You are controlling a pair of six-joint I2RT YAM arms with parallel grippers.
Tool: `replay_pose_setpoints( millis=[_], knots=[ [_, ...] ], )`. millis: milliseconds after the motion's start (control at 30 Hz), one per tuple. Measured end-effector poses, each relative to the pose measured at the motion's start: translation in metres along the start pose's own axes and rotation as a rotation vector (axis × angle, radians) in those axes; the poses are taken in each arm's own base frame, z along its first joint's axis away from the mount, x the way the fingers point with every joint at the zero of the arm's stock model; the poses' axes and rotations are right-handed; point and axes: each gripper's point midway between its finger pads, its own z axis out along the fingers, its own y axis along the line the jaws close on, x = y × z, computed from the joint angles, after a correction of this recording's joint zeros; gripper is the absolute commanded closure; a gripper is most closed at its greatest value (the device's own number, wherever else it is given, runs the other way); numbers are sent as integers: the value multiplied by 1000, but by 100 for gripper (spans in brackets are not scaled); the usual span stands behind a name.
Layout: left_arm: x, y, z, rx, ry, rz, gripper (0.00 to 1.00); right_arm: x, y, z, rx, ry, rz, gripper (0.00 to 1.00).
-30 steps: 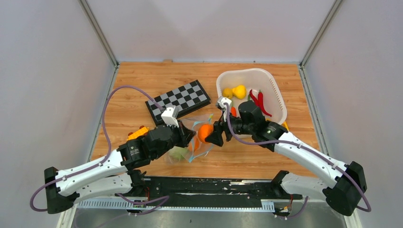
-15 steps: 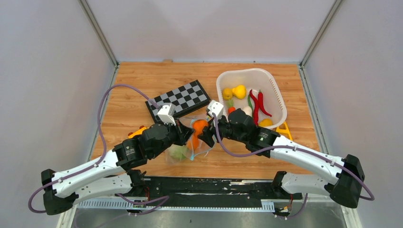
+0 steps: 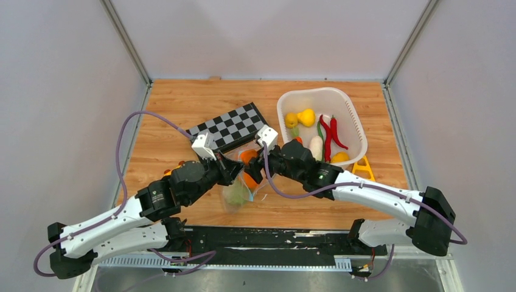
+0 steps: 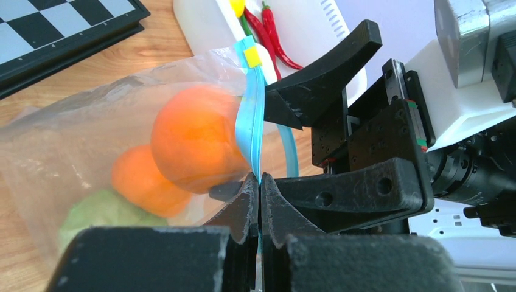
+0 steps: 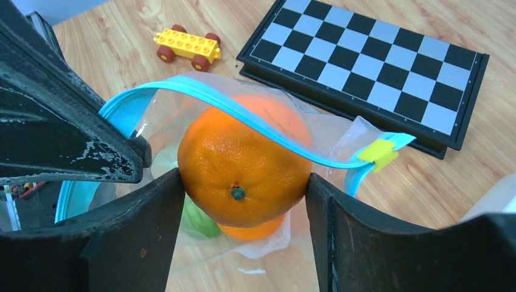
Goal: Place the food in the zip-top bag and seal the zipper
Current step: Place the fake fruit in the zipper food storage bag.
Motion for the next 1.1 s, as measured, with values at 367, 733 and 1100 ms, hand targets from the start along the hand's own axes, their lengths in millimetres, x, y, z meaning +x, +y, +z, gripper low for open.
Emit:
replay_pose_setpoints(
  millis=[367,733,1100],
  knots=[
    [-8,13,-8,-38,-56,-38,100,8,3,18,-6,1,54,29],
    [-14,38,-21,-98,-126,-88,100,10,22,36,-88,23,144,21],
    [-16,58,-28,-179,-156,-102,100,2,35,36,-159,33,166,26]
  ],
)
